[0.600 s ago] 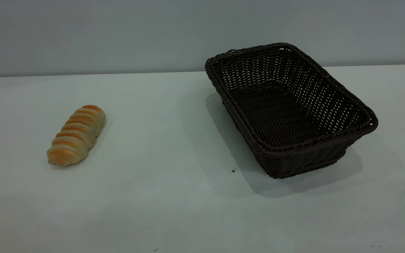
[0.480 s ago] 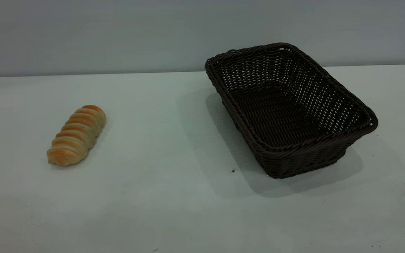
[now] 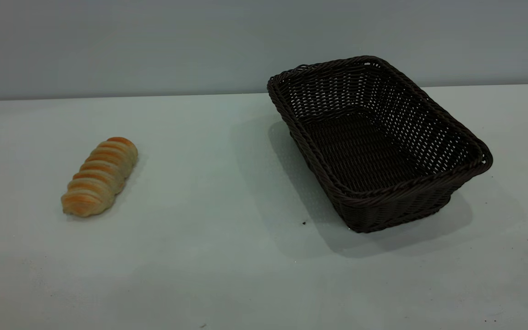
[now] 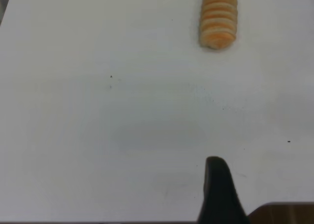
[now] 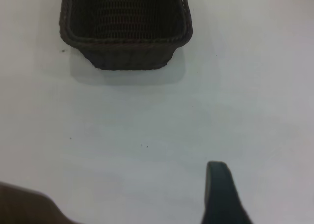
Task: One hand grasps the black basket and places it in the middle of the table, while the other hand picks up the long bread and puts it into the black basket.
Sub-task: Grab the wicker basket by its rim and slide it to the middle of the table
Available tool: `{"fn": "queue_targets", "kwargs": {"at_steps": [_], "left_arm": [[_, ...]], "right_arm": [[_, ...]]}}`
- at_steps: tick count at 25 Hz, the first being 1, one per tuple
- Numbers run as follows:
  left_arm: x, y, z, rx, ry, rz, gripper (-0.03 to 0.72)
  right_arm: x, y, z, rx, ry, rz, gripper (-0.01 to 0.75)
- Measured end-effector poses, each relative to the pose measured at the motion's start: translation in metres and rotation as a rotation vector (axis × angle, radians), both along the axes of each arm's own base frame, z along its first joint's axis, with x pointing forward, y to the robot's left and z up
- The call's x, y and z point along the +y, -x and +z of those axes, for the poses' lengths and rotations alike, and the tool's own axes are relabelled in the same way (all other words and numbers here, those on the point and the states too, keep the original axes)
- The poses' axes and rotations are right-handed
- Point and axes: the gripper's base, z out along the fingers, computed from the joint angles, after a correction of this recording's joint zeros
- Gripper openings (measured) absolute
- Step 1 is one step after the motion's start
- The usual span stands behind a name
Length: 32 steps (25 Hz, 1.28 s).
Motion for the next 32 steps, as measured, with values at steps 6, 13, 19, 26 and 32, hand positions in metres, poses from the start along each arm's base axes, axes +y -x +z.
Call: {"fn": "queue_targets", "kwargs": {"at_steps": [6,13,19,26,32], "left_arm": [[0.0,0.0,0.0,0.0,0.0,0.0,0.501],[0.0,0.0,0.0,0.0,-0.001,-0.001,0.501],[0.0,0.0,0.0,0.0,-0.001,-0.001,0.501],[-0.0009,0.0,0.0,0.0,0.008,-0.007,0.501],[-0.0022,0.0,-0.0001,0.001,0.02,-0.015,0.501]], "right_arm": [[0.0,0.0,0.0,0.0,0.0,0.0,0.46],[0.0,0.0,0.0,0.0,0.0,0.0,0.46],[0.0,0.0,0.0,0.0,0.0,0.0,0.46],[0.0,0.0,0.0,0.0,0.0,0.0,0.46],[0.0,0.0,0.0,0.0,0.0,0.0,0.46]]}}
